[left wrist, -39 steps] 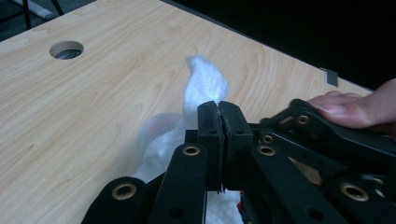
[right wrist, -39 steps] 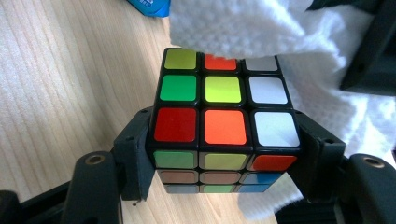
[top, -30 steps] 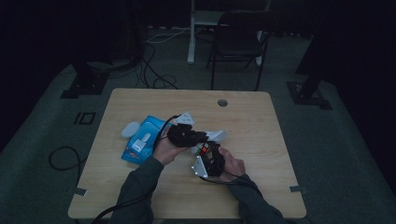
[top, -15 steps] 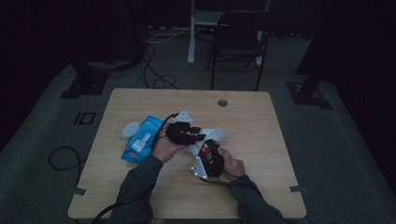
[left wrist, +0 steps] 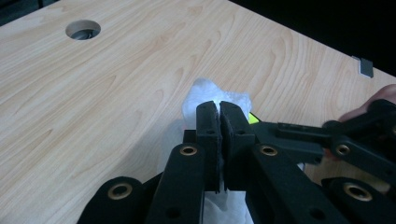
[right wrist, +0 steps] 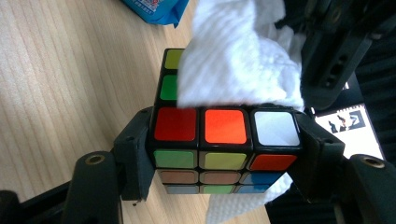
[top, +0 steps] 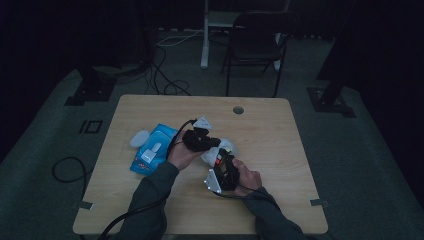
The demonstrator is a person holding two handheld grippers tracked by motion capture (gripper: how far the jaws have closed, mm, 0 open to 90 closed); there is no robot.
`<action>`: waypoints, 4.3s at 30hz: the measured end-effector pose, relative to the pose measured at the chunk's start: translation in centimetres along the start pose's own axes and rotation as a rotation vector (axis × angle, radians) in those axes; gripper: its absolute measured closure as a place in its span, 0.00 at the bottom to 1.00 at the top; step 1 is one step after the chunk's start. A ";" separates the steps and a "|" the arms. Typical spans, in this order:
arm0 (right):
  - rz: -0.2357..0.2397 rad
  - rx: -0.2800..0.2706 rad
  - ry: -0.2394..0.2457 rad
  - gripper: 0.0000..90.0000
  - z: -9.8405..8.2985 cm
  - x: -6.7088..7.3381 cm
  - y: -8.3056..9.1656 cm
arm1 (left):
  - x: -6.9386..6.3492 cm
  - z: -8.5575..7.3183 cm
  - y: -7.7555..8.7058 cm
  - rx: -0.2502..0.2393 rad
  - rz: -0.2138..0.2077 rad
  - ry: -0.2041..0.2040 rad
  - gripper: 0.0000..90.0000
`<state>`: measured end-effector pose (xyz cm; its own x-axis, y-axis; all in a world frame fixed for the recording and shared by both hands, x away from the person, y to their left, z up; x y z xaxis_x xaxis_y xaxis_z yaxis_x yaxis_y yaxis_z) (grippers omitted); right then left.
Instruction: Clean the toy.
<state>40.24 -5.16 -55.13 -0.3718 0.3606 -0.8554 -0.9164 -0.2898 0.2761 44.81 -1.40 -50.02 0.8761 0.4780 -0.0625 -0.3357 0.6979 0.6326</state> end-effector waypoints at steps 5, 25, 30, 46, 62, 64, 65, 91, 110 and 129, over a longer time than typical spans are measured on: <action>0.000 -0.006 0.004 0.38 0.1 0.1 0.1 | 0.2 0.2 -0.7 0.017 -0.005 0.002 0.98; 0.005 -0.016 0.020 0.38 0.3 0.3 0.2 | 0.9 0.0 -1.1 0.055 0.002 0.009 0.99; 0.002 -0.015 0.018 0.38 0.3 0.3 0.3 | 0.5 0.1 -1.3 0.051 -0.012 0.008 0.99; 0.001 -0.017 0.026 0.38 0.3 0.3 0.3 | 0.8 -0.1 -1.0 0.052 -0.020 0.020 0.99; 0.061 -0.022 -0.138 0.38 -0.3 -0.4 0.2 | 0.1 0.5 0.9 -0.025 -0.003 0.017 0.99; 0.078 -0.024 -0.177 0.38 -0.3 -0.5 0.1 | 0.1 0.4 1.0 -0.031 -0.005 0.019 0.99; 0.090 -0.033 -0.198 0.38 -0.4 -0.6 0.1 | 0.0 0.4 1.0 -0.036 -0.006 0.019 0.99; 0.418 -0.092 -0.742 0.38 -0.9 -1.7 -0.2 | -0.3 -0.1 1.2 -0.093 0.026 0.000 0.99; 0.440 -0.105 -0.788 0.38 -0.9 -1.9 -0.1 | -0.1 -1.1 0.9 -0.109 0.113 -0.031 0.85; 0.434 -0.103 -0.806 0.38 -1.1 -2.0 -0.2 | -1.6 -1.1 0.8 -0.097 0.056 -0.035 0.99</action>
<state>41.34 -6.79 -53.93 -0.7066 0.6988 -0.1113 -0.6687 -0.6079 0.4281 42.71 -1.01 -50.28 0.8658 0.5003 -0.0011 -0.4152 0.7198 0.5563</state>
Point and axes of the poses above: each handheld gripper's, and its own axes: y roughly backward along the jaws, z roughly out of its top, x roughly to its left, the point moved 10 cm from there along -y, roughly forward along the jaws, and after that the axes turned 3 degrees about -y, right-handed, at the moved point
